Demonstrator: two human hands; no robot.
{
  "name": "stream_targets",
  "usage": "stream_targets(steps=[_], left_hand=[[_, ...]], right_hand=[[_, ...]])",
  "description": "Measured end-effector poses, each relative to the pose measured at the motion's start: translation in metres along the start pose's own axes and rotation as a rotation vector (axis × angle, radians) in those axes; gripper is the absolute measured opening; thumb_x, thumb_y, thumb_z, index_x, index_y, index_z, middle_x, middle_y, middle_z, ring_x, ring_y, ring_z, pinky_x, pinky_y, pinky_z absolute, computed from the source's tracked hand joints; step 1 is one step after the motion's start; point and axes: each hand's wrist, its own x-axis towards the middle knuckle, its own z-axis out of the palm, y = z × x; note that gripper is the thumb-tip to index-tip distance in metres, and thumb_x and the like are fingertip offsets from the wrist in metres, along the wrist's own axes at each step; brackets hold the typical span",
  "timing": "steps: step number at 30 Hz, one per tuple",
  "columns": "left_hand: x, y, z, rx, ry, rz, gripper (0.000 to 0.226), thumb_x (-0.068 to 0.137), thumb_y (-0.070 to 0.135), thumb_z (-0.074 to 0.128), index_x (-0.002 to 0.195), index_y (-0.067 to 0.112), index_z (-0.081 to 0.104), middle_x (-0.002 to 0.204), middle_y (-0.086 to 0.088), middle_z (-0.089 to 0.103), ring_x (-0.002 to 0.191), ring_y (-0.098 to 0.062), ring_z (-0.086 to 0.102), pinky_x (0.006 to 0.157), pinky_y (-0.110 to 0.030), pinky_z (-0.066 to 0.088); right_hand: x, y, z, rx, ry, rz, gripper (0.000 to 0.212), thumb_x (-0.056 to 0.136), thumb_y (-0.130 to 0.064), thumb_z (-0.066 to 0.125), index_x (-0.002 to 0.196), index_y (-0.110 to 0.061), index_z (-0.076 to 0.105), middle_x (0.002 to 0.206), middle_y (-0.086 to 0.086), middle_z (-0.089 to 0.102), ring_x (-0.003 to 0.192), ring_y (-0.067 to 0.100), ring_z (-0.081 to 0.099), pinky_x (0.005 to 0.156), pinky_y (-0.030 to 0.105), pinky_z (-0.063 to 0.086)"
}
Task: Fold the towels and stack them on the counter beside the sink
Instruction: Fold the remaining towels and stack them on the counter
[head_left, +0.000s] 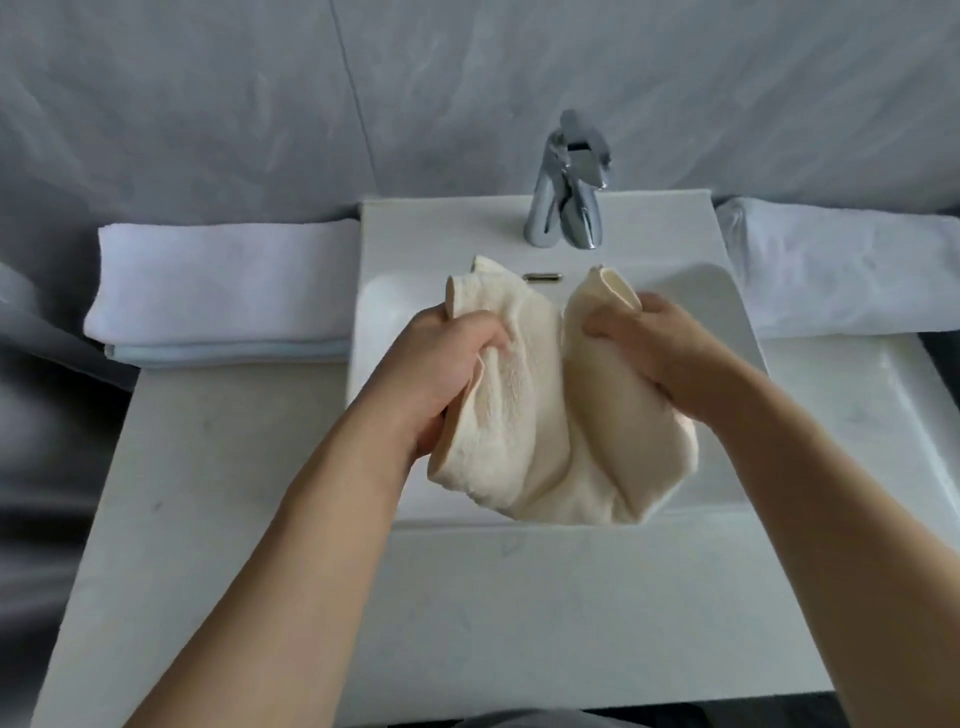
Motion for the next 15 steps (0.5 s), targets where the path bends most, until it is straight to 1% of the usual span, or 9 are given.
stream_targets(steps=[2, 3, 5, 6, 8, 9, 12, 14, 15], left_hand=[[-0.002, -0.003, 0.044, 0.002, -0.044, -0.007, 0.016, 0.086, 0.01, 0.059, 0.085, 0.016, 0.073, 0.078, -0.006, 0.075, 0.079, -0.028, 0.074, 0.076, -0.045, 0.06], [-0.003, -0.003, 0.066, 0.0, -0.058, -0.004, 0.015, 0.087, 0.011, 0.058, 0.088, 0.015, 0.073, 0.08, -0.006, 0.076, 0.081, -0.028, 0.074, 0.078, -0.045, 0.06], [-0.001, -0.002, 0.112, -0.003, -0.061, 0.004, 0.015, 0.089, 0.012, 0.058, 0.093, 0.015, 0.073, 0.086, -0.008, 0.077, 0.086, -0.029, 0.074, 0.082, -0.047, 0.06], [0.0, 0.0, 0.134, -0.012, -0.051, 0.005, 0.016, 0.089, 0.012, 0.058, 0.095, 0.014, 0.073, 0.088, -0.008, 0.077, 0.087, -0.029, 0.075, 0.084, -0.048, 0.06], [0.008, 0.003, 0.178, -0.039, -0.026, 0.002, 0.017, 0.09, 0.013, 0.058, 0.1, 0.012, 0.073, 0.093, -0.01, 0.077, 0.089, -0.029, 0.075, 0.088, -0.05, 0.059], [0.014, 0.004, 0.198, -0.052, -0.011, -0.001, 0.018, 0.091, 0.013, 0.059, 0.101, 0.011, 0.073, 0.095, -0.01, 0.077, 0.09, -0.029, 0.075, 0.089, -0.052, 0.058], [0.037, 0.013, 0.257, -0.106, 0.023, 0.006, 0.016, 0.091, 0.012, 0.06, 0.1, 0.01, 0.073, 0.093, -0.01, 0.077, 0.089, -0.03, 0.075, 0.089, -0.053, 0.058], [0.052, 0.023, 0.288, -0.158, 0.055, -0.004, 0.015, 0.091, 0.012, 0.06, 0.1, 0.009, 0.072, 0.091, -0.011, 0.077, 0.088, -0.03, 0.075, 0.087, -0.051, 0.059], [0.062, 0.028, 0.3, -0.186, 0.069, -0.015, 0.015, 0.091, 0.012, 0.061, 0.1, 0.008, 0.072, 0.091, -0.011, 0.077, 0.088, -0.03, 0.075, 0.086, -0.051, 0.059]], right_hand=[[0.0, 0.024, -0.039, -0.008, 0.068, 0.039, 0.014, 0.087, -0.028, 0.06, 0.086, -0.016, 0.067, 0.079, 0.005, 0.066, 0.072, 0.022, 0.062, 0.067, 0.031, 0.05], [0.003, 0.036, -0.06, -0.01, 0.097, 0.056, 0.014, 0.086, -0.029, 0.062, 0.086, -0.016, 0.067, 0.081, 0.006, 0.067, 0.075, 0.025, 0.064, 0.069, 0.034, 0.052], [0.012, 0.06, -0.101, 0.018, 0.152, 0.087, 0.021, 0.083, -0.028, 0.063, 0.094, -0.011, 0.069, 0.085, 0.01, 0.068, 0.078, 0.028, 0.064, 0.071, 0.038, 0.053], [0.017, 0.071, -0.122, 0.038, 0.168, 0.084, 0.022, 0.083, -0.027, 0.063, 0.096, -0.01, 0.07, 0.085, 0.009, 0.067, 0.077, 0.027, 0.062, 0.07, 0.037, 0.051], [0.031, 0.093, -0.163, 0.043, 0.193, 0.062, 0.011, 0.085, -0.026, 0.063, 0.089, -0.018, 0.068, 0.088, 0.005, 0.068, 0.08, 0.024, 0.063, 0.074, 0.036, 0.052], [0.038, 0.104, -0.183, 0.031, 0.213, 0.052, 0.007, 0.086, -0.028, 0.063, 0.09, -0.022, 0.066, 0.092, 0.005, 0.069, 0.084, 0.024, 0.064, 0.079, 0.039, 0.053], [0.061, 0.133, -0.24, -0.011, 0.279, 0.027, 0.021, 0.089, -0.03, 0.059, 0.106, -0.017, 0.063, 0.104, 0.007, 0.067, 0.088, 0.022, 0.063, 0.085, 0.045, 0.052], [0.076, 0.145, -0.269, -0.041, 0.318, 0.034, 0.026, 0.091, -0.033, 0.056, 0.109, -0.015, 0.063, 0.103, 0.008, 0.068, 0.091, 0.023, 0.064, 0.087, 0.046, 0.053], [0.087, 0.15, -0.284, -0.056, 0.34, 0.035, 0.027, 0.091, -0.036, 0.054, 0.107, -0.016, 0.064, 0.098, 0.007, 0.068, 0.091, 0.024, 0.064, 0.086, 0.044, 0.054]])
